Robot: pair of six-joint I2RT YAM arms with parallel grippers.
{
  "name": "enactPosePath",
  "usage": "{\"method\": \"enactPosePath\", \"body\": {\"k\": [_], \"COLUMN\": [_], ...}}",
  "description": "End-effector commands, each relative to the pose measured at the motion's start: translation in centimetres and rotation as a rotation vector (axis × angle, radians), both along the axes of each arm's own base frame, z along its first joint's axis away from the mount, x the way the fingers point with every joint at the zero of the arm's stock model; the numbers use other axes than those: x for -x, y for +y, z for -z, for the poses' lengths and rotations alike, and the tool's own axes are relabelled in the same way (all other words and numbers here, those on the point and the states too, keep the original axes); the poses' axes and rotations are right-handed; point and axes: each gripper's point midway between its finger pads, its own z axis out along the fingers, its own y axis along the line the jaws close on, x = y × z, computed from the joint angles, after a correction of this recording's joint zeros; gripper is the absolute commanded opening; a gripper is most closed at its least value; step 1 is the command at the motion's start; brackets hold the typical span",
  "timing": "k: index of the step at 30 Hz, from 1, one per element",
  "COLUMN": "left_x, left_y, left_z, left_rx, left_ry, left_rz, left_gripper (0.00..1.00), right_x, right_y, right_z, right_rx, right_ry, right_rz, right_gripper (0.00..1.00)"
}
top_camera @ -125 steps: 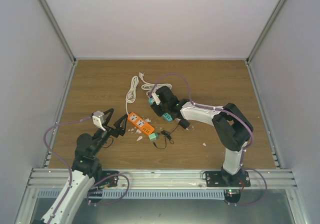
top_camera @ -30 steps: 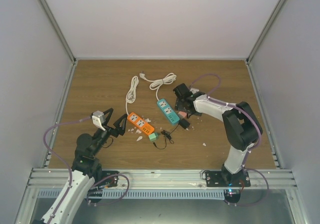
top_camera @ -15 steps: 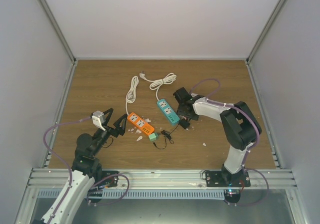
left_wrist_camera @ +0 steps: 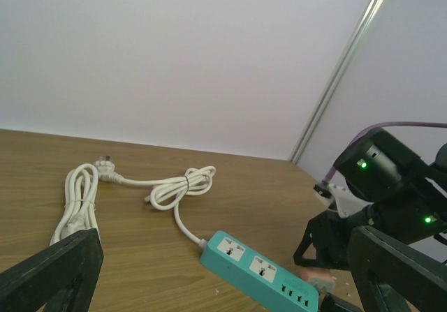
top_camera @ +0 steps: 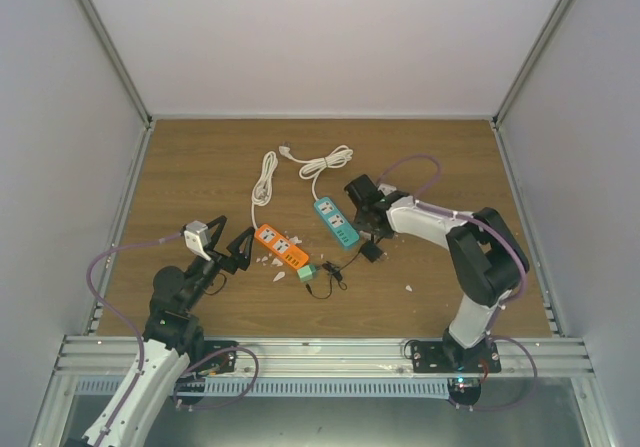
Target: Insert the plug
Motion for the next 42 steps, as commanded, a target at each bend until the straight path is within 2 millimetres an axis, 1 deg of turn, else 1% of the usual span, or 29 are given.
{"method": "enactPosePath", "body": {"k": [1,2,3,4,7,9,10,12,15,17,19,20,21,23,25,28,30,32,36,37,40,42], "left_x": [0.1,0.1,0.0,0.0,0.1,0.1,0.1,0.0,0.1,0.1,0.1,0.1,0.2,0.5,1.0,1.6,1.9,1.9,1.9,2.0,2.5,2.8], "left_y": [0.1,0.1,0.1,0.1,0.1,0.1,0.1,0.1,0.0,-0.2,-0.4,-0.6,-0.8,-1.6,-2.7,-4.1,-5.0,-5.7,-7.6,-8.1,-9.2,-9.7], "left_z": [-0.2,-0.2,-0.2,-0.1,-0.2,-0.2,-0.2,-0.2,-0.1,-0.2,-0.2,-0.2,-0.2,-0.4,-0.5,-0.7,-0.7,-0.6,0.2,0.2,0.2,0.2], "left_rx": [0.012,0.012,0.012,0.013,0.013,0.014,0.013,0.013,0.012,0.010,0.007,0.006,0.003,0.002,0.007,0.021,0.034,0.034,0.030,0.027,0.020,0.015], "left_ry": [-0.021,-0.023,-0.022,-0.020,-0.020,-0.021,-0.021,-0.020,-0.018,-0.022,-0.017,-0.015,-0.012,-0.015,-0.010,-0.001,0.023,0.060,0.138,0.150,0.169,0.180], "left_rz": [-0.006,-0.006,-0.007,-0.007,-0.006,-0.006,-0.006,-0.005,0.001,0.012,0.024,0.033,0.048,0.102,0.172,0.278,0.339,0.386,0.490,0.520,0.589,0.616], "left_gripper": [0.99,0.99,0.99,0.99,0.99,0.99,0.99,0.99,0.99,0.99,0.99,0.99,0.99,0.99,0.99,0.99,0.99,0.99,0.99,0.99,0.99,0.99], "right_x": [-1.0,-1.3,-1.5,-1.7,-1.9,-2.0,-2.0,-2.1,-1.9,-1.7,-1.2,-0.8,-0.2,1.0,2.2,4.0,5.5,7.3,11.2,12.4,14.6,15.6], "right_y": [-0.3,-0.5,-0.6,-0.9,-1.3,-1.2,-1.1,-1.1,-1.0,-0.3,1.0,2.0,2.9,4.7,6.0,7.3,8.1,9.2,11.3,11.9,12.6,12.7], "right_z": [-3.0,-3.4,-3.8,-4.1,-4.8,-5.3,-5.5,-6.1,-7.0,-7.8,-8.9,-9.7,-10.2,-12.1,-13.8,-15.0,-15.4,-15.2,-14.2,-13.9,-14.0,-14.3], "right_rx": [0.028,0.039,0.045,0.053,0.065,0.067,0.070,0.079,0.078,0.049,0.007,-0.011,-0.029,-0.064,-0.081,-0.079,-0.052,-0.010,0.099,0.116,0.143,0.155], "right_ry": [-0.102,-0.116,-0.129,-0.139,-0.158,-0.180,-0.189,-0.214,-0.247,-0.276,-0.308,-0.331,-0.349,-0.413,-0.467,-0.510,-0.531,-0.535,-0.506,-0.497,-0.490,-0.495], "right_rz": [-0.056,-0.069,-0.084,-0.091,-0.127,-0.164,-0.187,-0.209,-0.252,-0.314,-0.399,-0.467,-0.521,-0.613,-0.680,-0.741,-0.766,-0.817,-0.926,-0.962,-1.005,-1.019], "right_gripper": [0.24,0.14,0.07,0.03,0.03,0.03,0.04,0.09,0.09,0.09,0.08,0.03,0.02,0.01,0.00,0.00,0.00,0.00,0.00,0.00,0.01,0.00]}}
